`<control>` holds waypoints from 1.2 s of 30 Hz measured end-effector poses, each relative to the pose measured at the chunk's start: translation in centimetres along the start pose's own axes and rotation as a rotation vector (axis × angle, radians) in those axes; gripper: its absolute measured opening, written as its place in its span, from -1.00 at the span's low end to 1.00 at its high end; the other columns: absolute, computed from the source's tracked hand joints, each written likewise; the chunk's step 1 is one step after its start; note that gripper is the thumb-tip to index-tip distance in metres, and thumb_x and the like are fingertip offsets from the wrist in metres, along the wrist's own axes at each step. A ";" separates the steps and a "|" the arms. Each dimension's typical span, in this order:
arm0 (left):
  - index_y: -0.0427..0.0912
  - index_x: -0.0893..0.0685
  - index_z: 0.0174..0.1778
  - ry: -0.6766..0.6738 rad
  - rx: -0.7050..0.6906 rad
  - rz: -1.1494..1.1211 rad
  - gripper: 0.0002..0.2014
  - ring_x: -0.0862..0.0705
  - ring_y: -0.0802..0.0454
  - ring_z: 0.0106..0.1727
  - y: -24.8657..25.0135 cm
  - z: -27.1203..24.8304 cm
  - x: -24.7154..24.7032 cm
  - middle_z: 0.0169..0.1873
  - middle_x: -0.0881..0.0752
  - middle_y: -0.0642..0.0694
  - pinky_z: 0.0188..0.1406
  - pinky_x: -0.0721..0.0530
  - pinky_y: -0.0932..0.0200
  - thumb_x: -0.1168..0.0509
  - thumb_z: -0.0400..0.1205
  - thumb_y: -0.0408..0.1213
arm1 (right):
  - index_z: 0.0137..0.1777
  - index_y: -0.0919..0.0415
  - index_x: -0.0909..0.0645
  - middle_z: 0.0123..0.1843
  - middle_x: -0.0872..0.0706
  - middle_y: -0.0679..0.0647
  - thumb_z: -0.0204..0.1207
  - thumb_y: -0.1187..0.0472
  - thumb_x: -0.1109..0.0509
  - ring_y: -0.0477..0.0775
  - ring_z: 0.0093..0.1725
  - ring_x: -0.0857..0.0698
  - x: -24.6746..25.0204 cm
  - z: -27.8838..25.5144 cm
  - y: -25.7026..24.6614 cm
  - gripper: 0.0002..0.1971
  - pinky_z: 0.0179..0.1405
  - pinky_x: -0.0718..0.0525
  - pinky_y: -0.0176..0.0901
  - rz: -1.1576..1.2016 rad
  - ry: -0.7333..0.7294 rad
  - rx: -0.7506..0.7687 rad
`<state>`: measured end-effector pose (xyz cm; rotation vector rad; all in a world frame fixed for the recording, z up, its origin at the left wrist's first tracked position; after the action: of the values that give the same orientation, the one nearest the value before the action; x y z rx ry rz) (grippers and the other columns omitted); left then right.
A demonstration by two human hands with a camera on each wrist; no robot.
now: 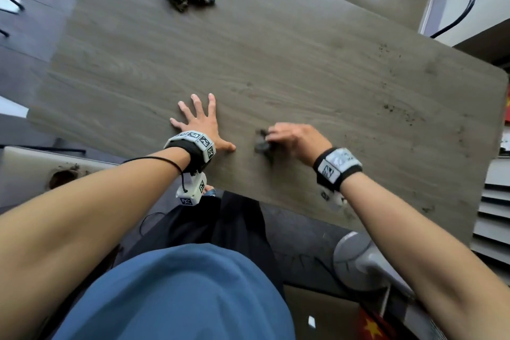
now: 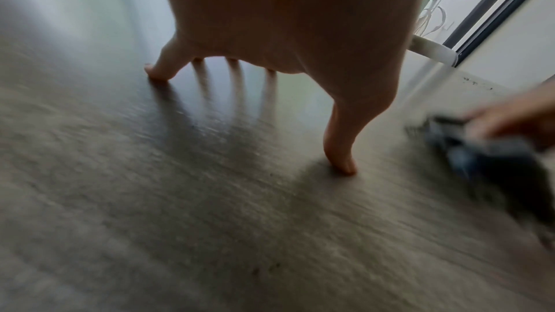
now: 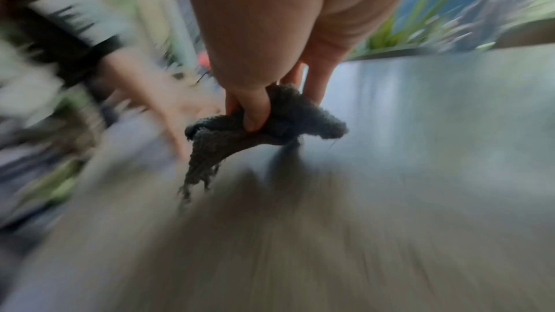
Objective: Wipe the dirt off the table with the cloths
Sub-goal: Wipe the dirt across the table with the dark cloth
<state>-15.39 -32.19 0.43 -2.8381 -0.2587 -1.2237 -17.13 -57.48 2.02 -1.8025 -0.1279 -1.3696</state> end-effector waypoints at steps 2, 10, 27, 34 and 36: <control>0.05 0.46 0.71 -0.018 0.001 0.002 0.50 0.27 -0.55 0.69 0.0 0.0 0.1 0.72 0.34 -0.26 0.51 -0.06 -0.71 -0.59 0.22 0.40 | 0.11 0.16 -0.80 0.21 -0.78 0.16 0.45 0.44 -0.32 0.20 0.19 -0.75 2.0 2.9 2.3 -0.66 0.20 -0.71 0.02 0.047 0.179 -0.200; 0.04 0.46 0.71 -0.038 0.030 -0.001 0.50 0.29 -0.53 0.69 0.3 0.0 0.4 0.72 0.35 -0.27 0.51 -0.08 -0.69 -0.61 0.24 0.34 | 0.49 -0.15 -0.52 0.66 -0.33 0.02 0.62 0.29 -0.28 0.13 0.64 -0.30 -1.1 1.7 4.8 -0.51 0.48 -0.42 0.07 -0.119 0.042 -0.630; 0.06 0.31 0.75 -0.040 -0.188 0.036 0.43 0.31 -0.69 0.63 7.2 -1.2 -1.1 0.70 0.34 -0.36 0.58 -0.02 -0.60 -0.70 0.28 0.09 | 0.31 0.07 -0.68 0.21 -0.76 0.10 0.51 0.29 -0.27 0.24 -0.01 -0.80 -1.1 -7.2 -0.4 -0.61 -0.16 -0.78 0.04 -0.157 0.306 -0.397; 0.13 0.27 0.75 -0.032 -0.199 0.007 0.40 0.35 -0.62 0.65 7.0 -1.5 -0.9 0.71 0.35 -0.31 0.63 0.03 -0.54 -0.71 0.28 0.06 | 0.42 0.07 -0.57 0.22 -0.67 0.20 0.47 0.44 -0.27 0.37 -0.06 -0.73 1.4 -6.6 5.8 -0.48 -0.13 -0.69 0.13 -0.402 0.087 -0.738; 0.14 0.26 0.75 -0.033 -0.191 0.012 0.41 0.34 -0.62 0.66 7.2 -1.6 -0.9 0.71 0.35 -0.31 0.63 0.02 -0.53 -0.72 0.26 0.06 | 0.40 0.13 -0.60 0.23 -0.69 0.25 0.40 0.48 -0.33 0.35 -0.12 -0.74 -0.5 -7.9 4.7 -0.45 -0.22 -0.69 0.09 -0.421 0.126 -0.770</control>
<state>-15.87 -39.55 1.09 -3.0174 -0.1320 -1.2641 -20.68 -65.52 -0.66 -2.3929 0.1154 -2.0139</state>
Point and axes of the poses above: each hand's wrist, its own z-axis towards the middle knuckle, its own x-axis out of the back of the hand, y = z × x, the point moved 1 cm from there along z, towards the middle knuckle
